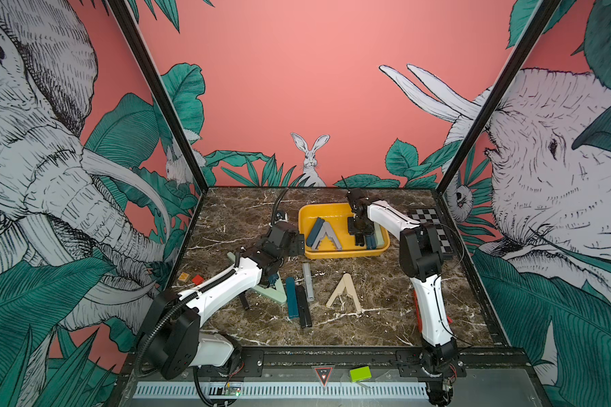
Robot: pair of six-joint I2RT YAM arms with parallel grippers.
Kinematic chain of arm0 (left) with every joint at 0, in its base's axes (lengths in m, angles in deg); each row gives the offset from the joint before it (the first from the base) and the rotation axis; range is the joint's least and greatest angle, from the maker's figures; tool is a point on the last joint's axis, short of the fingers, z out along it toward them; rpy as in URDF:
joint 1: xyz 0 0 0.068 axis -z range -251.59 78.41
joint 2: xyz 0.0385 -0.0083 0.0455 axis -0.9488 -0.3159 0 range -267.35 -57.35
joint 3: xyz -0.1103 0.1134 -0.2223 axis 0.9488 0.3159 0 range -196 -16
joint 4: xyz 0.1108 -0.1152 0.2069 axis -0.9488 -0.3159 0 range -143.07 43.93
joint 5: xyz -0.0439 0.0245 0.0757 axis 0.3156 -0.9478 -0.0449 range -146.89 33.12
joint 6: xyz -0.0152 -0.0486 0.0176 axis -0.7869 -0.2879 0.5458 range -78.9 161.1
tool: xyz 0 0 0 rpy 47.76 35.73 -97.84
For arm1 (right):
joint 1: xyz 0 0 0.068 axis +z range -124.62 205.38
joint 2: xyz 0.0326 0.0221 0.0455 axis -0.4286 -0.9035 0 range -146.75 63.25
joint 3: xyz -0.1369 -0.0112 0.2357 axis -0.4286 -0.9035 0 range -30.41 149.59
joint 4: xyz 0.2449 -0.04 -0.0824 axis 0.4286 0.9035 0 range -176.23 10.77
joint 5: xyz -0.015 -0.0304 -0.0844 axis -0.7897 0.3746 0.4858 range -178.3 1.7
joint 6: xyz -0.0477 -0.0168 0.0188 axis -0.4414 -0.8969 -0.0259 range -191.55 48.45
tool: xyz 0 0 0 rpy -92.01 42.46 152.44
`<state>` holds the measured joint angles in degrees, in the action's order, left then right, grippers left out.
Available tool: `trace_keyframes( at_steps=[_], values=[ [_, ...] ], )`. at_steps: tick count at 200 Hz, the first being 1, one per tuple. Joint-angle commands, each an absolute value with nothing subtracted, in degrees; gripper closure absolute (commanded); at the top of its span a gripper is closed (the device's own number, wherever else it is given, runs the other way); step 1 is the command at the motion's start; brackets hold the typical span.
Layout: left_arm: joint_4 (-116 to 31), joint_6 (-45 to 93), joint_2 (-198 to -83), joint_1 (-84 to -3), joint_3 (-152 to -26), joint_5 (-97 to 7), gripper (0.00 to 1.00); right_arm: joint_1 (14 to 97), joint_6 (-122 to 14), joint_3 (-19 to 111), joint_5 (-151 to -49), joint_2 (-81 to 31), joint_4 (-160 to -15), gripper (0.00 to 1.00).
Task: Put the pruning pliers into the storage box
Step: Place the pruning pliers in the storage box.
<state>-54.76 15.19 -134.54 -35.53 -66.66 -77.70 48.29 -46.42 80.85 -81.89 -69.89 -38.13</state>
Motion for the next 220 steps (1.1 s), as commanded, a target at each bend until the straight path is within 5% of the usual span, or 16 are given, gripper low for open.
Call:
trace_keyframes(
  at_steps=[1, 148, 196, 220],
  values=[
    [-55.92, 14.74, -133.16, -35.81, -65.95, -79.12, 0.01, 48.18, -46.73, 80.95, -81.02, -69.26, -36.88, 0.51],
    [-57.07, 15.48, -131.18, -35.73, -64.26, -80.37, 0.01, 48.36, -40.04, 74.38, -82.55, -51.61, -42.4, 0.31],
    [-56.86, 16.08, -130.4, -35.75, -63.36, -81.88, 0.01, 52.13, -33.88, 60.7, -78.4, -39.58, -45.02, 0.03],
    [-57.15, 16.4, -130.14, -35.73, -62.59, -83.29, 0.01, 57.21, -28.71, 53.55, -73.73, -33.29, -42.3, 0.02]
  ],
)
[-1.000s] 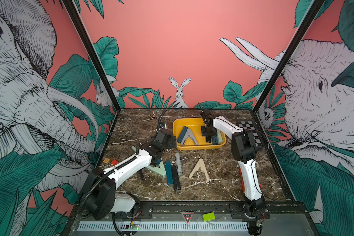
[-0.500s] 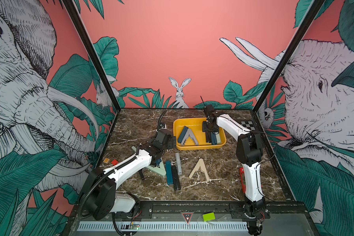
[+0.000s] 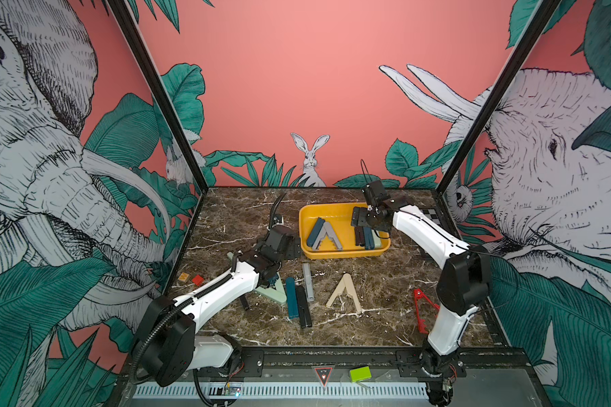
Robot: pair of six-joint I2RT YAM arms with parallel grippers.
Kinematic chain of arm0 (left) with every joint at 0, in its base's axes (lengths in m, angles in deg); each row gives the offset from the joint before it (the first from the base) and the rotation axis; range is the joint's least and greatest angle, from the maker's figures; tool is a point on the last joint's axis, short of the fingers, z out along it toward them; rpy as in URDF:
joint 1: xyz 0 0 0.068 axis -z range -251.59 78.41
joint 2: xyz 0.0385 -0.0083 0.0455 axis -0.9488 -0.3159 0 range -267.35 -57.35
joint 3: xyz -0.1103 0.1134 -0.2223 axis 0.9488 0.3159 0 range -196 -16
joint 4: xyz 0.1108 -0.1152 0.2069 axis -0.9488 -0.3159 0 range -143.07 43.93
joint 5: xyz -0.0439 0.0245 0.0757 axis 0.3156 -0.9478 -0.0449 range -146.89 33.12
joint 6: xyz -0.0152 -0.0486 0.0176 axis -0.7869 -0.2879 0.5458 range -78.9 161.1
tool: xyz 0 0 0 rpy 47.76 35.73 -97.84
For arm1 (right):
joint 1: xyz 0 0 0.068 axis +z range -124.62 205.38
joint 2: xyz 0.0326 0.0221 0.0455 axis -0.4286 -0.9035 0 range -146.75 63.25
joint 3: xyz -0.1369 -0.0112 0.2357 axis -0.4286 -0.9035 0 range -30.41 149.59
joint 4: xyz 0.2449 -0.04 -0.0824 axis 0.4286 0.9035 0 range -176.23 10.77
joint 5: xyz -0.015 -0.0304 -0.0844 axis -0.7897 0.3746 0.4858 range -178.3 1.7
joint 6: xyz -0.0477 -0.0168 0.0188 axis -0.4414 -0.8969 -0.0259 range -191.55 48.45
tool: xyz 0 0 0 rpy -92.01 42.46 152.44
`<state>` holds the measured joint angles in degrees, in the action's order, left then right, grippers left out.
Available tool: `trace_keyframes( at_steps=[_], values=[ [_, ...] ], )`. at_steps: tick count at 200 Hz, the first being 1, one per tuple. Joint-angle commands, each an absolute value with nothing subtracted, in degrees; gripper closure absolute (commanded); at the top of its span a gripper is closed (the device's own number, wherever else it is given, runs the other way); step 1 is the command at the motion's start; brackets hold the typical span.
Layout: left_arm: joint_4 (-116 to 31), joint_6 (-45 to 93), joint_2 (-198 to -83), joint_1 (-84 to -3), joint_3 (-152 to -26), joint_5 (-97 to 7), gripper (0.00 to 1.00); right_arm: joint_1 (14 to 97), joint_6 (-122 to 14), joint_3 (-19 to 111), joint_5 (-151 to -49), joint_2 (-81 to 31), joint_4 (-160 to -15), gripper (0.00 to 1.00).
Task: Put the pruning pliers into the storage box
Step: Place the pruning pliers in the storage box, then pick up the pruning pliers from the center of the board.
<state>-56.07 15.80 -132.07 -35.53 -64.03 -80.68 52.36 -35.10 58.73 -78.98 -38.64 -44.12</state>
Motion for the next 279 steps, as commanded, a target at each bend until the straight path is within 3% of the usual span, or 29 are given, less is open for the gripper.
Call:
trace_keyframes(
  at_steps=[1, 45, 89, 183, 231, 256, 279],
  values=[
    [-57.1, 16.4, -130.09, -35.73, -62.54, -83.4, 0.01, 57.46, -28.42, 53.23, -73.55, -33.05, -42.25, 0.02],
    [-54.74, 17.36, -129.24, -35.73, -60.34, -83.59, 0.01, 66.34, -15.57, 41.48, -74.84, -26.34, -39.02, 0.02],
    [-54.25, 18.46, -130.11, -35.73, -59.34, -82.04, 0.01, 75.15, -7.61, 37.78, -78.01, -31.56, -39.38, 0.02],
    [-52.16, 20.75, -127.13, -35.81, -54.7, -81.01, 0.01, 79.2, -6.47, 36.93, -83.87, -41.96, -43.54, 0.02],
    [-51.71, 20.18, -125.91, -35.81, -53.25, -81.6, 0.01, 79.69, -6.33, 31.53, -87.45, -40.38, -43.28, 0.17],
    [-51.79, 20.14, -125.73, -35.86, -52.96, -81.92, 0.01, 79.55, -6.27, 29.7, -87.87, -40.51, -45.0, 0.51],
    [-52.35, 20.1, -125.48, -35.81, -53.09, -82.29, 0.01, 78.52, -5.58, 26.86, -89.98, -40.22, -49.26, 0.69]
  ],
)
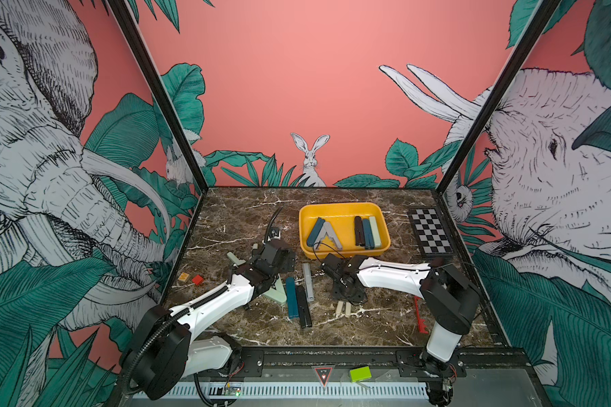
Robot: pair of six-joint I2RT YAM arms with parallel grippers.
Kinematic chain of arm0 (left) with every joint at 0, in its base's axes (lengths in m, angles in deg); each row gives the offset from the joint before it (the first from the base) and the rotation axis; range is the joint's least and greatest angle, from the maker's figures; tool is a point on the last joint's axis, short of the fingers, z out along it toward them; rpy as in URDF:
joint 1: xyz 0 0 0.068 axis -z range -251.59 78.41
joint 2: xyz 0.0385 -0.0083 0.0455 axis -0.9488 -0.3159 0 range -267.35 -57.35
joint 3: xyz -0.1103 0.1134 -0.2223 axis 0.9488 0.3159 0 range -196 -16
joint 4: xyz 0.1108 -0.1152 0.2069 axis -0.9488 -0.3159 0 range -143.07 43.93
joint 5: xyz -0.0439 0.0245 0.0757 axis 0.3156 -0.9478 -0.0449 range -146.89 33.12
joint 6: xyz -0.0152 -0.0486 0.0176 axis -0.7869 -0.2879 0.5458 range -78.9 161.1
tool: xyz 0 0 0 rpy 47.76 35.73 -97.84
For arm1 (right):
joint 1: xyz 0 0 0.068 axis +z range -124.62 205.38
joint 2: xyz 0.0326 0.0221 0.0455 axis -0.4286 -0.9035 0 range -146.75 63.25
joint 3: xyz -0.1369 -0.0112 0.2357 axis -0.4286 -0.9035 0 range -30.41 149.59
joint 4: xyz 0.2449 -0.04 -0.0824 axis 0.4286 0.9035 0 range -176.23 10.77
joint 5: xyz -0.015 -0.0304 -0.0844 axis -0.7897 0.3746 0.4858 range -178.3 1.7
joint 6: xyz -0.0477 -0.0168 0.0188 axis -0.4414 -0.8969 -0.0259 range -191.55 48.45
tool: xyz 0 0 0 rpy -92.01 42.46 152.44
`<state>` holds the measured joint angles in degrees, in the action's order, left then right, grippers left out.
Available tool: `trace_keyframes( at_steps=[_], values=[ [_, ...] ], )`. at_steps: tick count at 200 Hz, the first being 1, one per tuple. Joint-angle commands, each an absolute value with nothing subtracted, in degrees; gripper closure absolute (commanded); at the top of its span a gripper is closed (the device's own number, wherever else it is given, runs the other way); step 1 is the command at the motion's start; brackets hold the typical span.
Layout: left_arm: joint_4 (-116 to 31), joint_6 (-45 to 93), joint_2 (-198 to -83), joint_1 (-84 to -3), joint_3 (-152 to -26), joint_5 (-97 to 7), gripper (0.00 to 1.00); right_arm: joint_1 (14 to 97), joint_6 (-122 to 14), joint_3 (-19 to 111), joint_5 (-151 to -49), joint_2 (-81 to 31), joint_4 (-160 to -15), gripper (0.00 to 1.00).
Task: Put the pruning pliers into the storage box
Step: Pick up the pruning pliers from the center of the board.
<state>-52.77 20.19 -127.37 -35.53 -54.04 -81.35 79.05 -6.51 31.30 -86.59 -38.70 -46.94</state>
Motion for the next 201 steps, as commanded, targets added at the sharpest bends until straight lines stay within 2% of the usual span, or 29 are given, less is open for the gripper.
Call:
trace_keyframes(
  at_steps=[1, 14, 23, 47, 124, 167, 201],
  values=[
    [-52.38, 20.1, -125.47, -35.81, -53.05, -82.37, 0.01, 78.4, -5.56, 26.7, -90.07, -40.16, -49.46, 0.7],
    [-52.58, 20.01, -125.21, -35.81, -52.93, -82.77, 0.01, 77.41, -5.45, 24.61, -90.45, -38.9, -51.97, 0.85],
    [-52.64, 19.92, -124.99, -35.81, -52.85, -82.93, 0.01, 76.53, -5.45, 23.29, -90.27, -37.82, -53.55, 1.0],
    [-53.18, 19.58, -124.76, -35.81, -52.85, -83.5, 0.01, 75.39, -7.17, 22.49, -88.54, -35.15, -53.92, 1.0],
    [-54.69, 17.8, -124.12, -35.8, -52.02, -83.36, 0.01, 74.5, -22.63, 36.37, -72.75, -24.85, -39.03, 1.0],
    [-54.25, 16.46, -123.72, -35.82, -51.29, -83.84, 0.01, 68.21, -29.72, 41.78, -72.67, -20.37, -41.66, 1.0],
    [-54.68, 16.07, -124.89, -35.81, -52.27, -84.22, 0.01, 61.06, -36.86, 49.41, -77.0, -25.6, -46.79, 1.0]
  ],
)
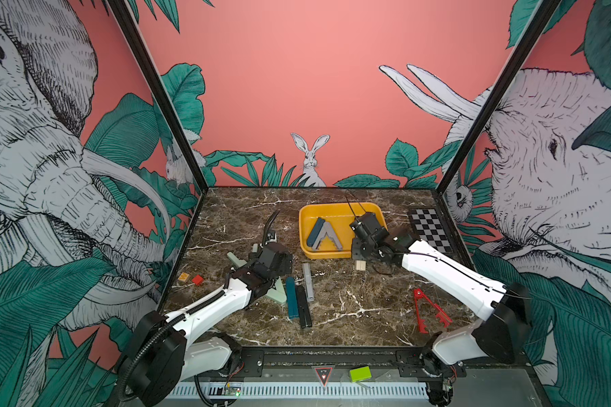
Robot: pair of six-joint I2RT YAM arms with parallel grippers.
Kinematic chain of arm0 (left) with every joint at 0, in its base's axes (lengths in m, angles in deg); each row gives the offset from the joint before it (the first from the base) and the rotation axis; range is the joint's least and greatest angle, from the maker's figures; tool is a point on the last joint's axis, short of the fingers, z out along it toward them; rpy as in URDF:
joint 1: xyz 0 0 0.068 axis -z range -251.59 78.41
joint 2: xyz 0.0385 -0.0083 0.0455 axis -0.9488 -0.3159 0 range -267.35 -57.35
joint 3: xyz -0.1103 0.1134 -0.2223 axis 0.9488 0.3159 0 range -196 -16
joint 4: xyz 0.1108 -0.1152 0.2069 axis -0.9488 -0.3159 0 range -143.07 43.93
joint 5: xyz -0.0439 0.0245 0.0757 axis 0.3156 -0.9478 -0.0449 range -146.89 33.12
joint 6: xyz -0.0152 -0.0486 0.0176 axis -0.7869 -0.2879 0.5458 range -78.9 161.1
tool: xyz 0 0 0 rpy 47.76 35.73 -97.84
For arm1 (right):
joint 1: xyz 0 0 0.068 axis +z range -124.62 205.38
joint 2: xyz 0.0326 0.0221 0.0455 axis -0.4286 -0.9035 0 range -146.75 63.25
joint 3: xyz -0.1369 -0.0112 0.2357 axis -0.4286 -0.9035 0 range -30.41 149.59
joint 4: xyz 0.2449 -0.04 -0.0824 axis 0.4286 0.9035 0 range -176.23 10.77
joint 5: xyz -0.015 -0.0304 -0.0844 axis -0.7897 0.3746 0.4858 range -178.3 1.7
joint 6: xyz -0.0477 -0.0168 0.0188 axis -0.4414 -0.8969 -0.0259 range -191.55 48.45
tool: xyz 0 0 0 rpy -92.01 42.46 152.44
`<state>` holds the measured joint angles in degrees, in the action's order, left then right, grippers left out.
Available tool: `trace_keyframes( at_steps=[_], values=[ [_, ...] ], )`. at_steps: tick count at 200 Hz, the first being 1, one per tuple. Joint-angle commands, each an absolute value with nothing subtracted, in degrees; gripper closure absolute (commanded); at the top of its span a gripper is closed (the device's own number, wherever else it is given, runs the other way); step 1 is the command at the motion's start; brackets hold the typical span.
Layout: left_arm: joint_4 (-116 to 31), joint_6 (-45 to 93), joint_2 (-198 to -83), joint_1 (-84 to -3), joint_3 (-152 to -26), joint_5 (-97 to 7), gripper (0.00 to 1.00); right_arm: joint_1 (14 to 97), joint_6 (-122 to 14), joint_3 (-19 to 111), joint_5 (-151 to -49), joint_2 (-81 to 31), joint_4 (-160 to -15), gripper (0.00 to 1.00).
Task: Put the pruning pliers into the storage box
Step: Pick up the pruning pliers from the center of the board, then place the pruning pliers in the storage box.
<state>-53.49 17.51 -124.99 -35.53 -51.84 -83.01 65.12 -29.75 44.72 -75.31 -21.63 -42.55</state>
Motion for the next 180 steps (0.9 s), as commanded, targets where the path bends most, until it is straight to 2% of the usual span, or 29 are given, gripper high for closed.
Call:
trace_keyframes(
  at_steps=[1, 27, 47, 78, 133, 180],
  values=[
    [-54.68, 16.06, -124.96, -35.81, -52.29, -84.22, 0.01, 60.84, -37.15, 49.67, -77.07, -25.87, -47.0, 1.0],
    [-55.04, 15.65, -125.72, -35.73, -53.07, -83.8, 0.01, 56.71, -43.29, 58.62, -79.64, -36.3, -48.57, 1.0],
    [-55.26, 15.19, -126.28, -35.71, -53.42, -83.66, 0.01, 54.36, -44.44, 66.87, -83.85, -45.51, -47.04, 1.0],
    [-56.41, 14.54, -126.96, -35.17, -54.22, -84.48, 0.01, 52.48, -45.38, 74.37, -84.23, -56.11, -46.41, 1.0],
    [-57.14, 14.33, -129.31, -34.84, -55.42, -84.91, 0.01, 51.39, -46.23, 79.05, -86.65, -64.87, -46.68, 1.0],
    [-57.58, 14.22, -131.04, -34.83, -56.42, -85.17, 0.01, 51.39, -44.55, 77.86, -87.38, -67.66, -46.69, 1.0]
  ],
)
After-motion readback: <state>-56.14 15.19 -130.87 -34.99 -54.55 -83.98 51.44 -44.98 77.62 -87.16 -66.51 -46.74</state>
